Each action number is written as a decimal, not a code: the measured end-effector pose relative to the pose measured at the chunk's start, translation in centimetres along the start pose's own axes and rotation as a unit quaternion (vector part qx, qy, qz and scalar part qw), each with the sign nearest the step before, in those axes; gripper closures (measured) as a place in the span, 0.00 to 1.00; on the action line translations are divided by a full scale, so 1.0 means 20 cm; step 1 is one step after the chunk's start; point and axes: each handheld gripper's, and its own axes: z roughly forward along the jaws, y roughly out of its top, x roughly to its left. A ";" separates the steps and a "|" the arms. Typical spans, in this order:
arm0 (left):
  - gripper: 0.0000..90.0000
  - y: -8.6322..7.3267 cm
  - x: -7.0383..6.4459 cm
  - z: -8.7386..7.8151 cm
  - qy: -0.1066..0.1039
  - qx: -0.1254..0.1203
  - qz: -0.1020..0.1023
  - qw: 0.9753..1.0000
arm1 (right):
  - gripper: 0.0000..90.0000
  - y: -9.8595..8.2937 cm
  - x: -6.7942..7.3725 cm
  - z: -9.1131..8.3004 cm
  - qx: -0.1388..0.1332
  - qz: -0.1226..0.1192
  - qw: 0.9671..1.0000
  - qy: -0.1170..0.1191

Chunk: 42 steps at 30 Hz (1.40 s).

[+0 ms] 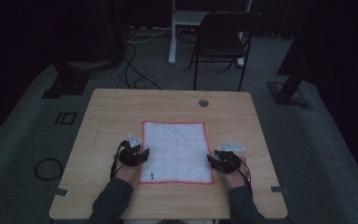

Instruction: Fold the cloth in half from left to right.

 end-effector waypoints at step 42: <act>0.98 0.00 0.07 0.00 -0.018 -0.002 -0.069 0.997 | 0.63 -0.05 0.12 0.00 0.015 -0.025 1.000 0.009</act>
